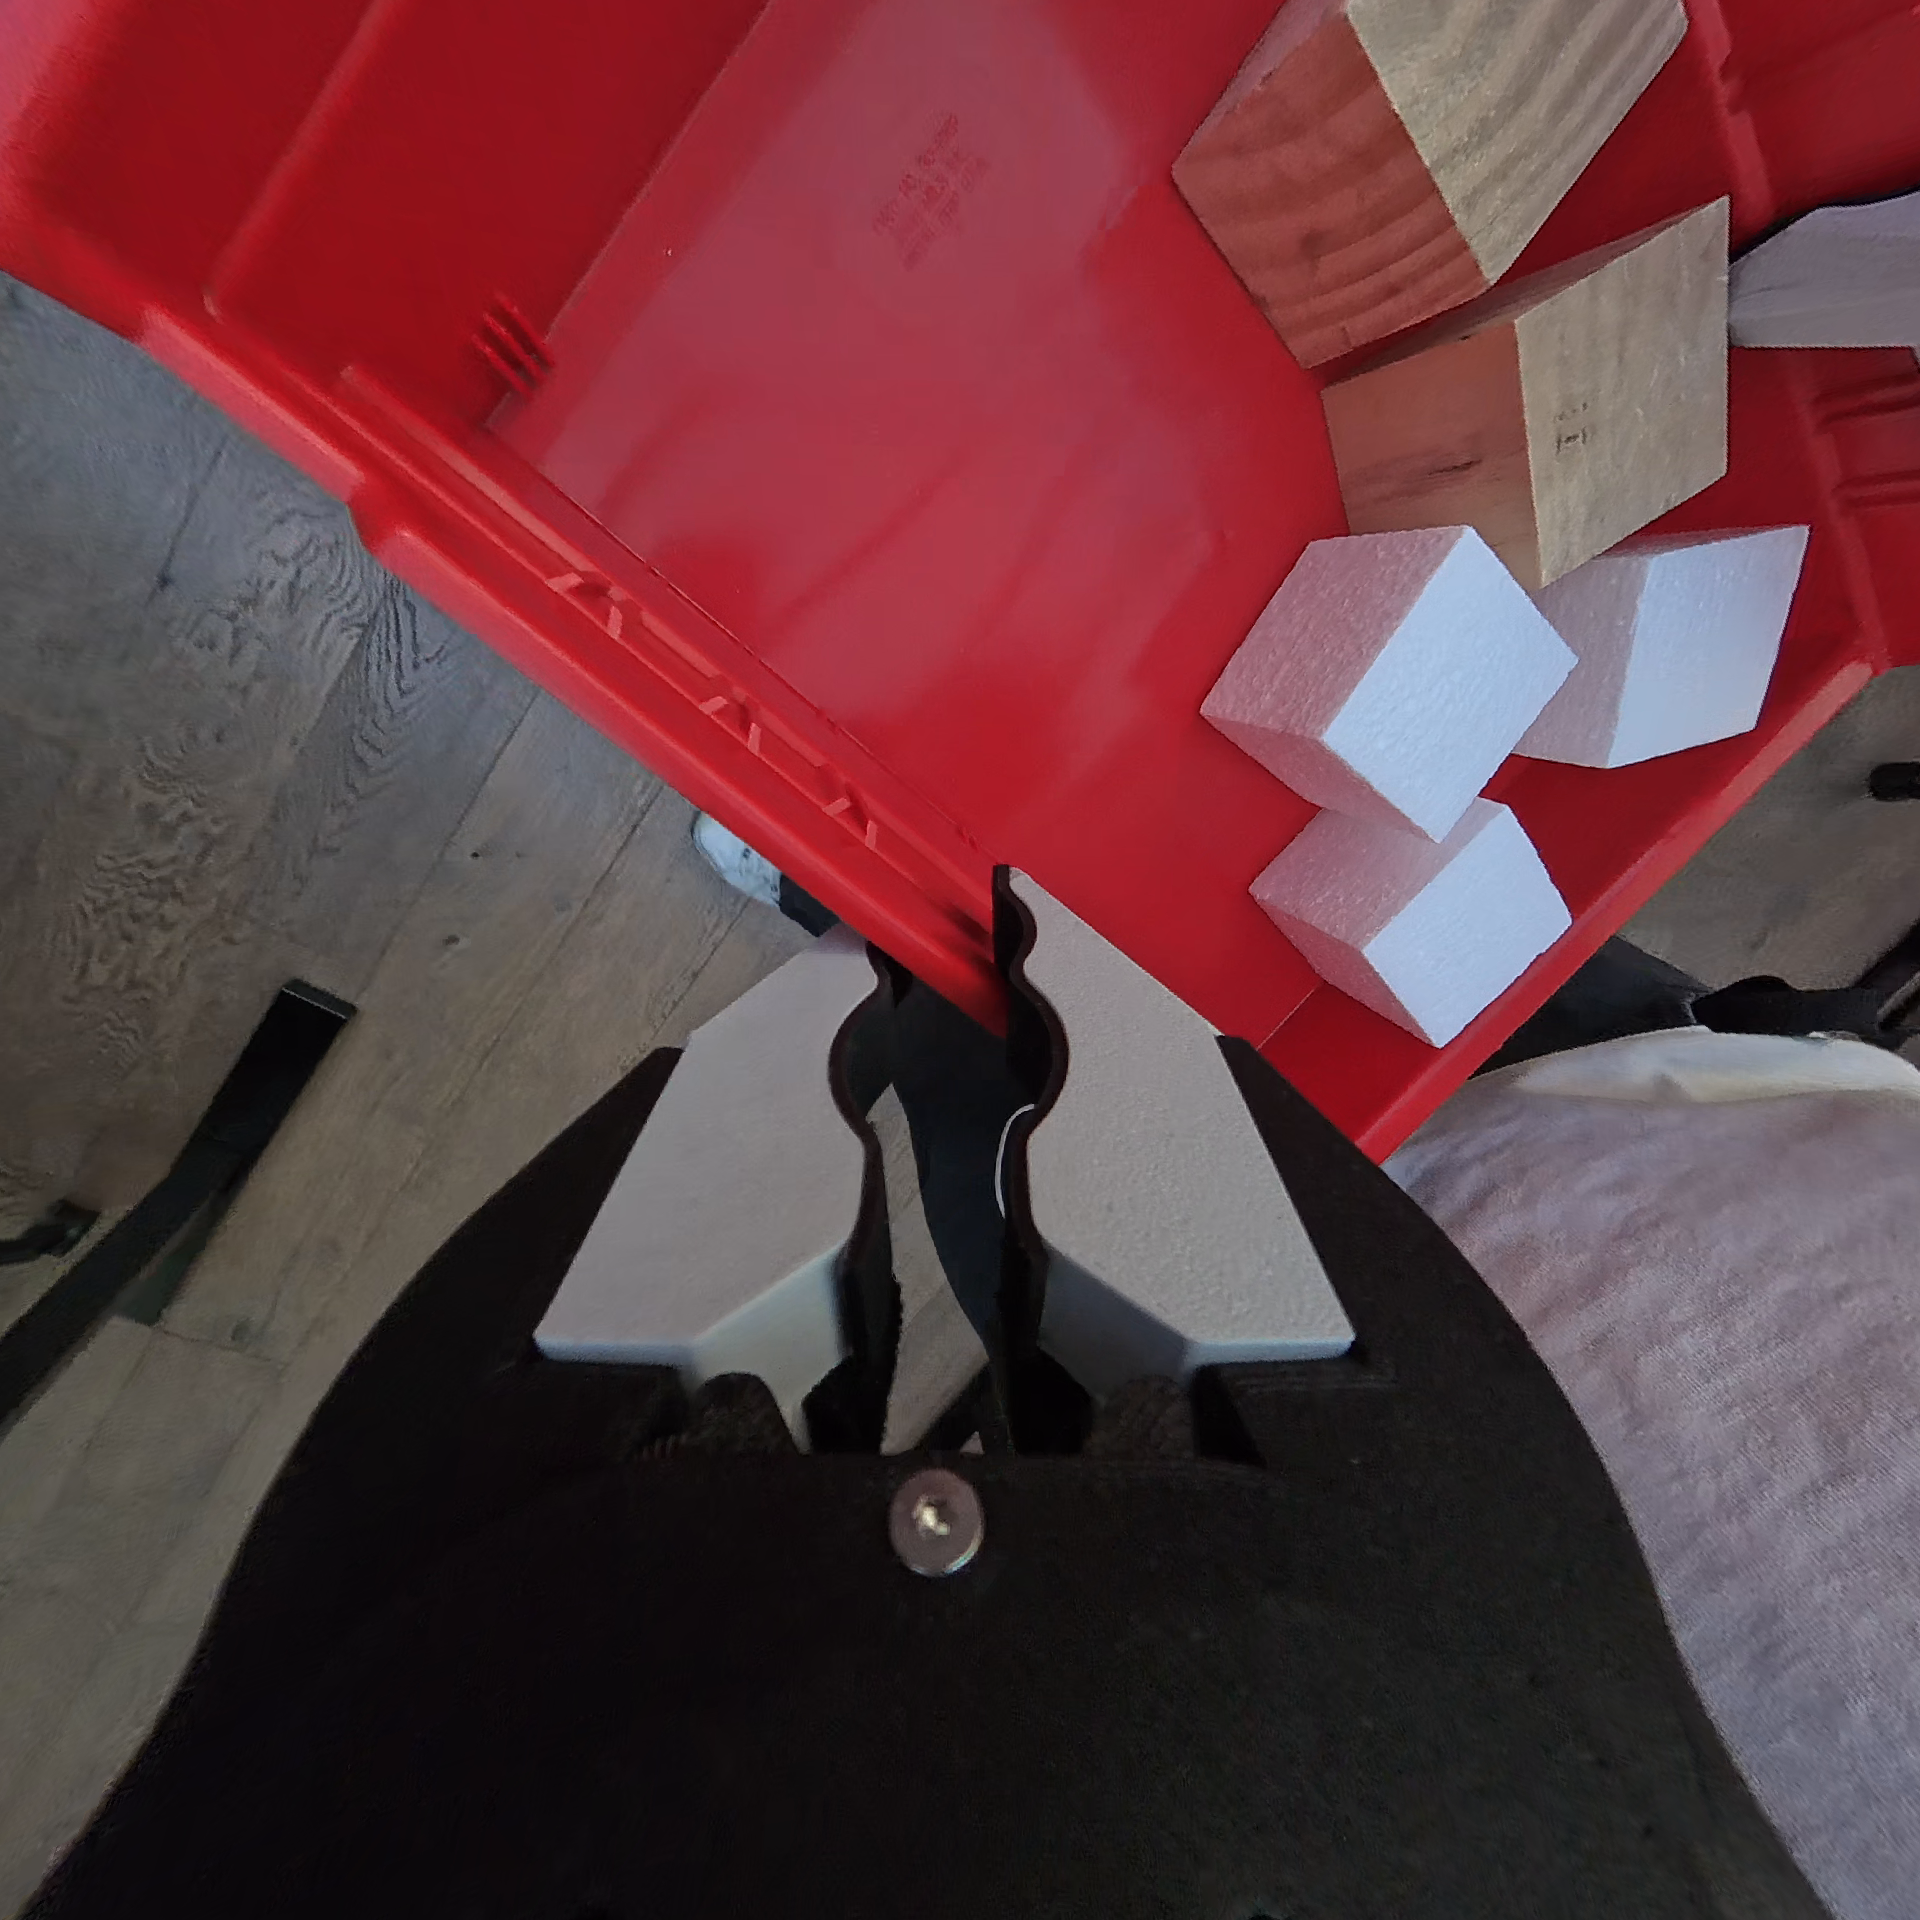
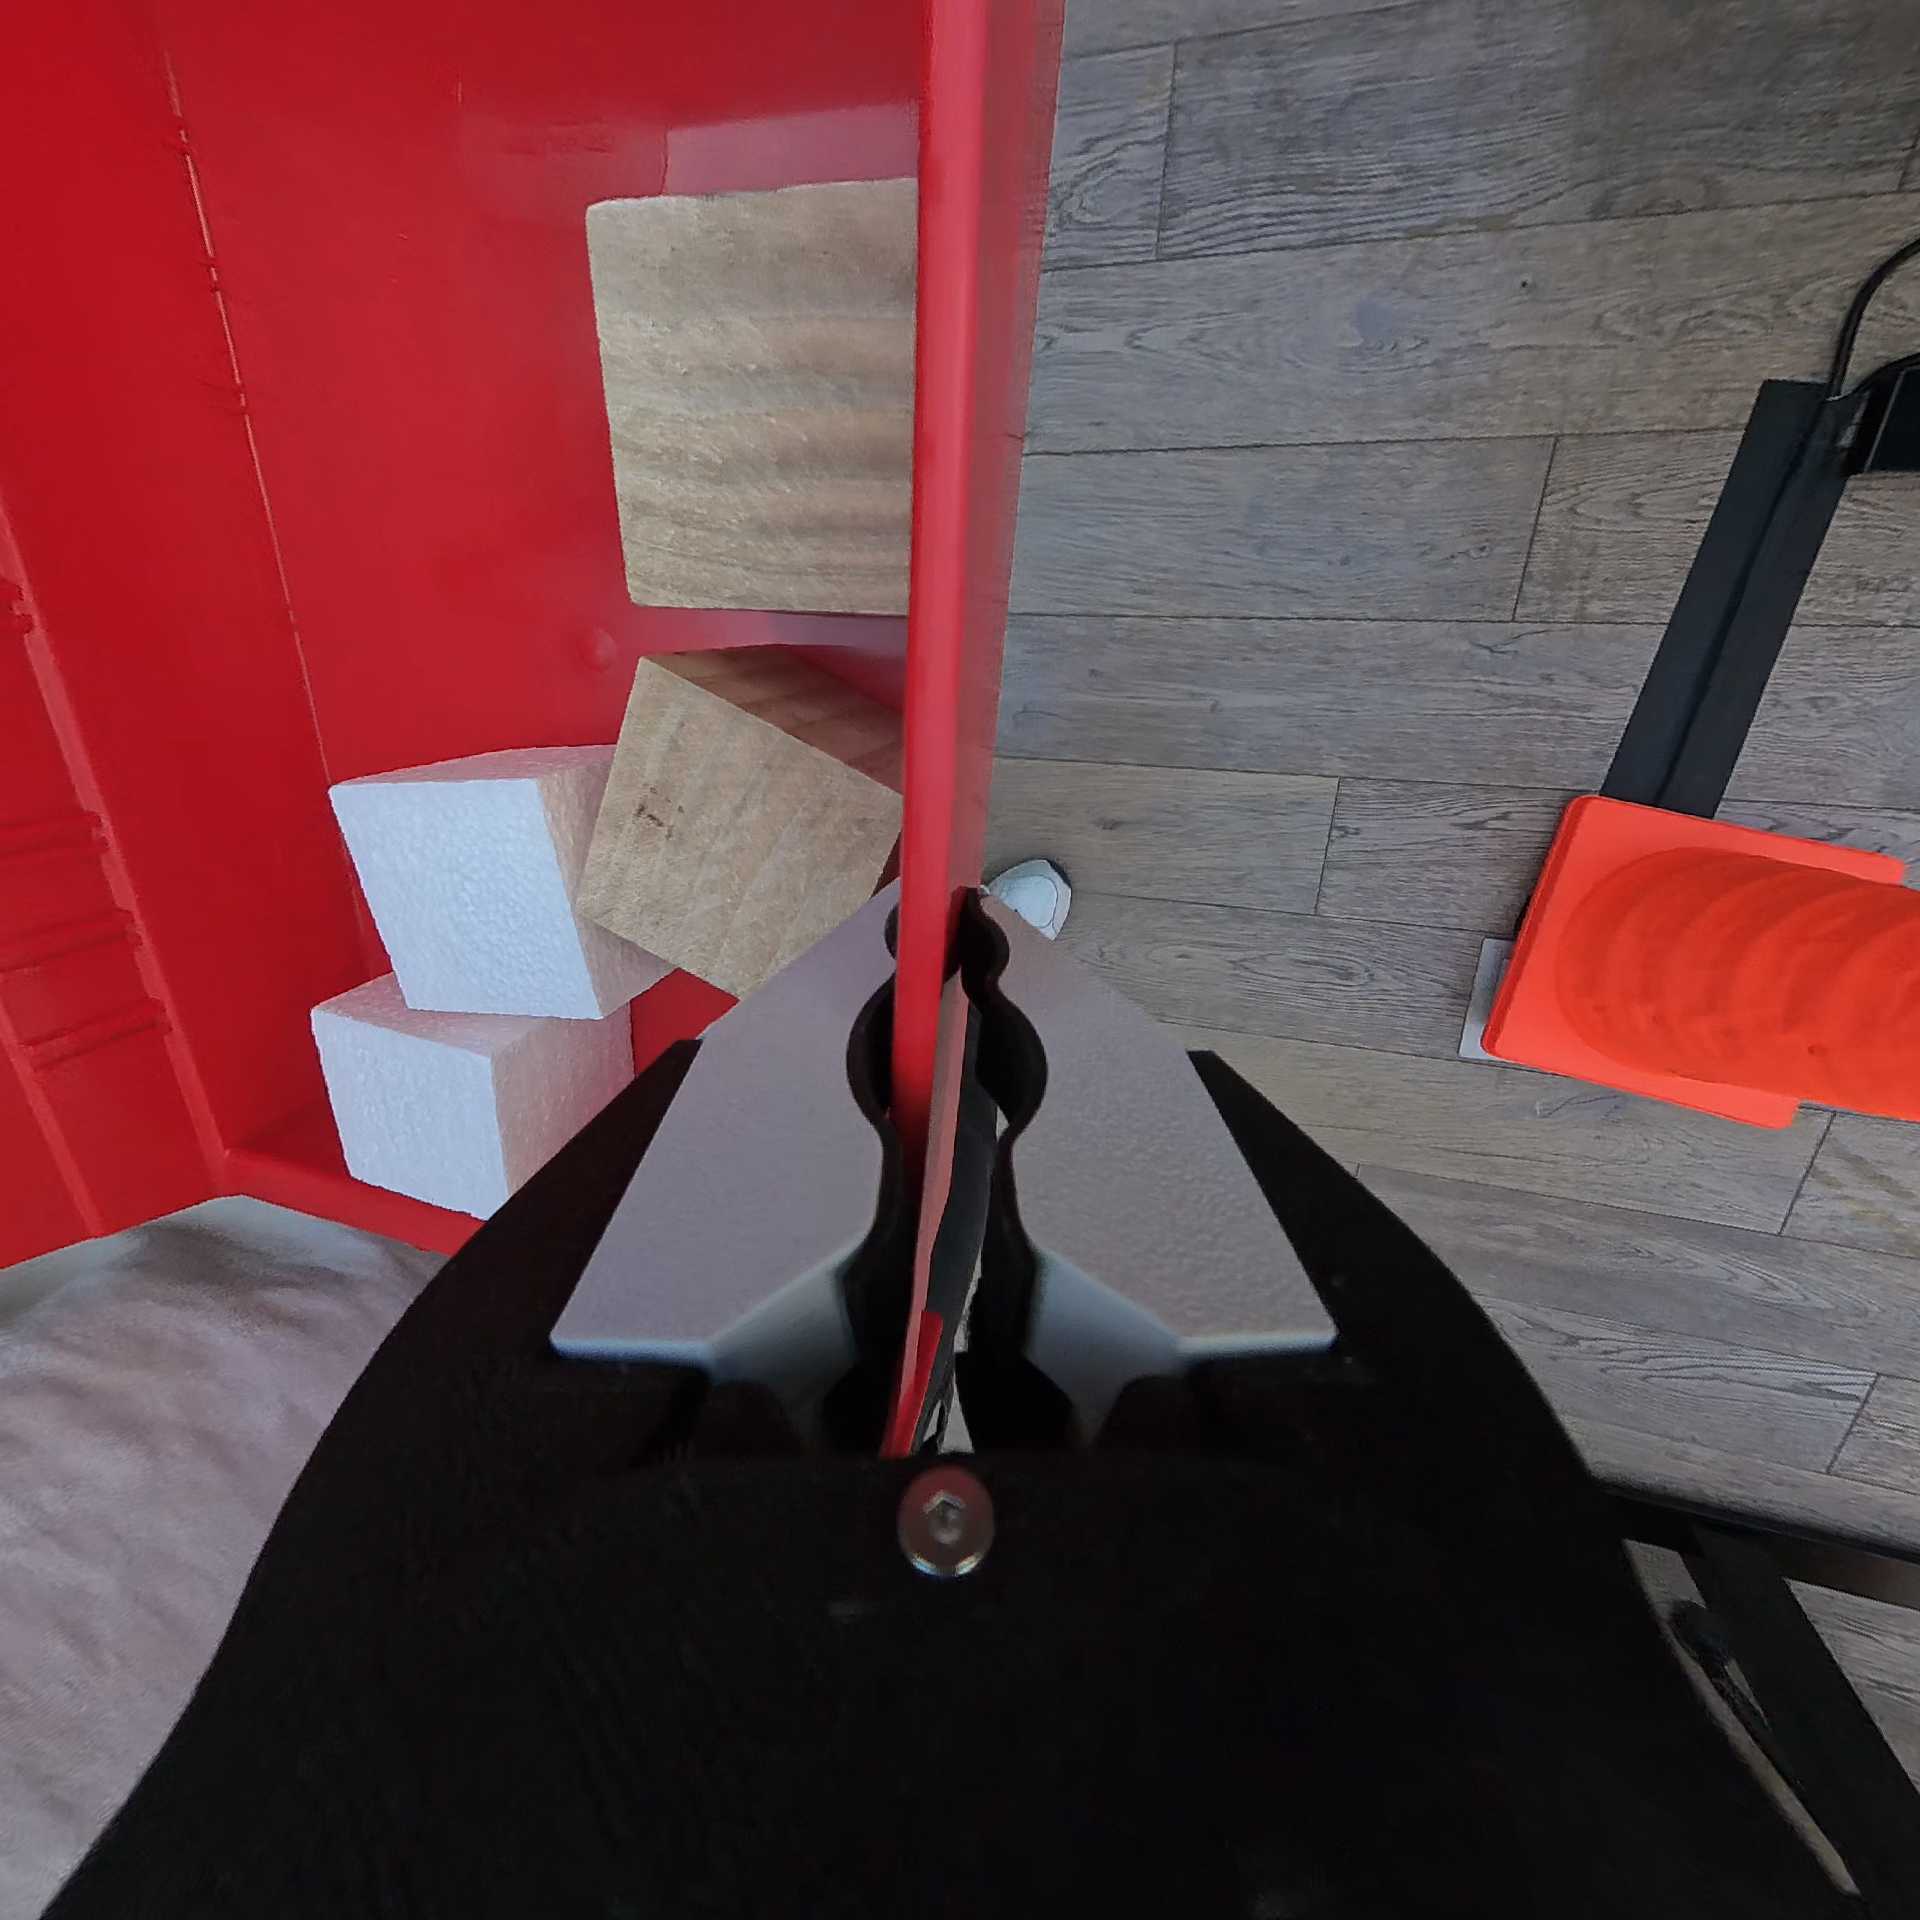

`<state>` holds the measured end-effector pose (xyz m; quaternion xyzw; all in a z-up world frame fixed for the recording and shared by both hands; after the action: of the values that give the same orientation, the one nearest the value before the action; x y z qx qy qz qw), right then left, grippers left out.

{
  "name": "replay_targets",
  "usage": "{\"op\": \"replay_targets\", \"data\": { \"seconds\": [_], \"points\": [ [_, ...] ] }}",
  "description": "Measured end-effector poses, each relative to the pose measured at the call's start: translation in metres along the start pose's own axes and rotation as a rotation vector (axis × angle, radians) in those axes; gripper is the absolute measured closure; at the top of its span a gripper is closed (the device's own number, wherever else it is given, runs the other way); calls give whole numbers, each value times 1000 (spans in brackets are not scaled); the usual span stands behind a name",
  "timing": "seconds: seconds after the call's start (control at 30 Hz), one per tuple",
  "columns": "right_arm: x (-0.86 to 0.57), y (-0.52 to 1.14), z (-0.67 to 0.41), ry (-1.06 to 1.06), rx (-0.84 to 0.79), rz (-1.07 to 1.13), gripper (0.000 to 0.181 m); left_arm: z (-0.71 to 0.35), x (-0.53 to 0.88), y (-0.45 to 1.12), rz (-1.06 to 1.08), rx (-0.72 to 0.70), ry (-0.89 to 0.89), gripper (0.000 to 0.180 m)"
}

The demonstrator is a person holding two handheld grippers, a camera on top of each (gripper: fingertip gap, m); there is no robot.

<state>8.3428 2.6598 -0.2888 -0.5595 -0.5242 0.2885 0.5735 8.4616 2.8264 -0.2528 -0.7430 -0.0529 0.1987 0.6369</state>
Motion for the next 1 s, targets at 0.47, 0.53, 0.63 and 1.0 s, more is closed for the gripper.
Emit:
{"op": "replay_targets", "data": {
  "seconds": [0.47, 0.53, 0.63, 1.0],
  "points": [
    [-97, 53, -312, 243, -99, -41, 179, -318, 203, -7, 16, 2, 195, 161],
    [-107, 59, -361, 282, -114, -81, 180, -365, 237, -16, -6, -24, 224, 149],
    [-128, 67, -434, 343, -120, -153, 179, -440, 286, -39, -85, -140, 223, 101],
    [-295, 65, -692, 363, -113, -235, 180, -641, 405, -148, -16, -732, -83, 93]
  ]
}}
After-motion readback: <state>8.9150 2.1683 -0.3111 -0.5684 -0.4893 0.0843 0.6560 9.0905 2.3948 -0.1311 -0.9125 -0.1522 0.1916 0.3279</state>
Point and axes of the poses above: each gripper's, where its closed fingertips meet, y out along the fingers, z out of its underside, x = y × z across the jaws, the point moved 1 cm from there along -y, back along the fingers, and after that the axes turned 3 degrees about x, right-handed, at the moved point
